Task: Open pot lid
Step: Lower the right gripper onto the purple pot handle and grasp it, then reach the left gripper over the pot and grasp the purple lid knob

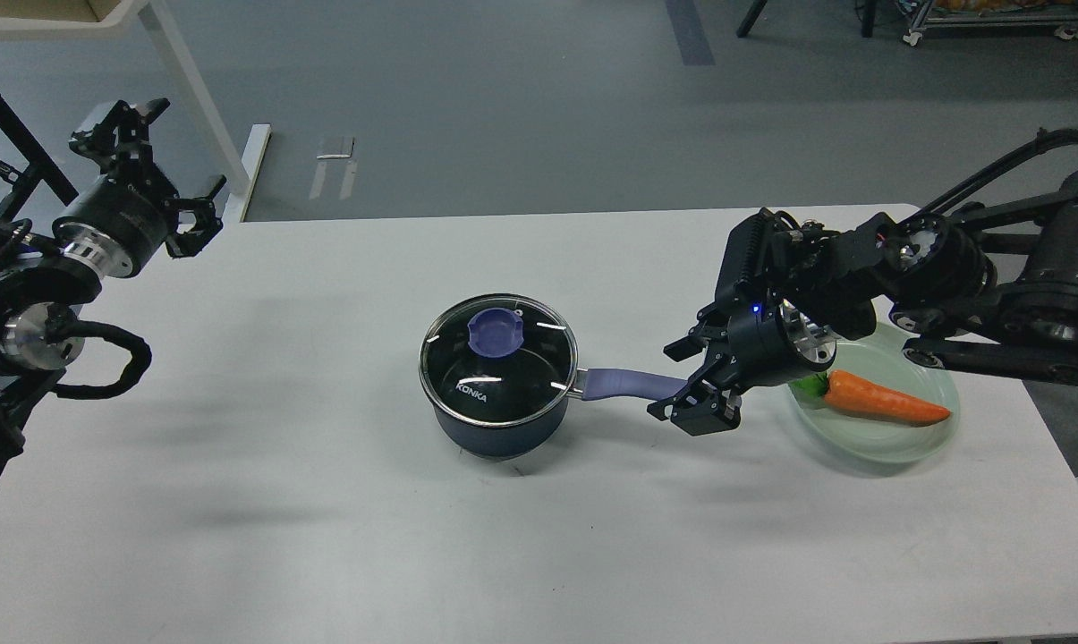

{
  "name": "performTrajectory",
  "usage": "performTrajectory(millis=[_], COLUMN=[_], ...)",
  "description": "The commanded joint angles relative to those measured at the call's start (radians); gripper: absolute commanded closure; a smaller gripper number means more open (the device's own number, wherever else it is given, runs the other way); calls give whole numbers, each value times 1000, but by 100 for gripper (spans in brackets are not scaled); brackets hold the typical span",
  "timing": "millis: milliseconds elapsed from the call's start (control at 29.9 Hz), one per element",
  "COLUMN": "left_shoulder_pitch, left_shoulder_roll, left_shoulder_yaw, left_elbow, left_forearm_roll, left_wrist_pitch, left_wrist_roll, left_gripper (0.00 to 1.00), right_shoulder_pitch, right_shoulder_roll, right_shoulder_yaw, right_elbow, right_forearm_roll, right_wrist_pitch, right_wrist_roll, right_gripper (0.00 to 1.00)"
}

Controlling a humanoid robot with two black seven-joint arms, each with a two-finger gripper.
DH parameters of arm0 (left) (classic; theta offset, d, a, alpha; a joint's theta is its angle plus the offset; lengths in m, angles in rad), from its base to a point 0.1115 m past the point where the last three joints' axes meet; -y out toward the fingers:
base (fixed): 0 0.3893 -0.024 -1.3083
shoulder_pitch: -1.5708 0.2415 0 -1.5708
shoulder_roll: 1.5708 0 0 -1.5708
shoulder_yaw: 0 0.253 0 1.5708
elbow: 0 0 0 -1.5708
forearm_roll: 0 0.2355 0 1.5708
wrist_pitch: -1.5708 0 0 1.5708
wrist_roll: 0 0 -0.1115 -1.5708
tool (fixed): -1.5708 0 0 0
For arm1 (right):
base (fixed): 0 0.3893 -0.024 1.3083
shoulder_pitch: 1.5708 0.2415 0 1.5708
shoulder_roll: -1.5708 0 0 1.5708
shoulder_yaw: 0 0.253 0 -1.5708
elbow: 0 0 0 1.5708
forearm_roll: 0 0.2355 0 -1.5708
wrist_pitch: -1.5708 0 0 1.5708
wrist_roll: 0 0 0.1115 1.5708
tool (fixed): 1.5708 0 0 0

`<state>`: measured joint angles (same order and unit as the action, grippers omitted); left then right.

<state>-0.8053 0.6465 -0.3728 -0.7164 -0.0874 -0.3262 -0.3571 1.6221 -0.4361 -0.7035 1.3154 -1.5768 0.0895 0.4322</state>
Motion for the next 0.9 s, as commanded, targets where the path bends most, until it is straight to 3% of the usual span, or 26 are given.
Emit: performTrajectory(millis=[0, 167, 368, 602, 870], left_shoulder_pitch=[0, 0, -9, -41, -70], left_shoulder_roll=[1, 5, 1, 16, 50], left_shoulder_yaw=[2, 2, 0, -2, -5], left_elbow=[0, 0, -3, -98, -326], left_forearm_roll=[0, 4, 90, 257, 641], left_wrist_pitch=[1, 1, 1, 12, 51], left_wrist_roll=[1, 3, 0, 0, -8], left_gripper=[0, 0, 0, 0, 1], right_shoulder_pitch=[-24, -51, -50, -50, -44], right_shoulder_roll=[45, 77, 77, 76, 76], right_shoulder_yaw=[-7, -7, -8, -10, -8], right_elbow=[-54, -102, -102, -99, -96], right_forearm_roll=[-3, 11, 12, 12, 15], right_wrist_pitch=[0, -11, -11, -10, -11], right_wrist_roll=[-3, -1, -1, -1, -1], right_gripper=[33, 40, 59, 76, 78])
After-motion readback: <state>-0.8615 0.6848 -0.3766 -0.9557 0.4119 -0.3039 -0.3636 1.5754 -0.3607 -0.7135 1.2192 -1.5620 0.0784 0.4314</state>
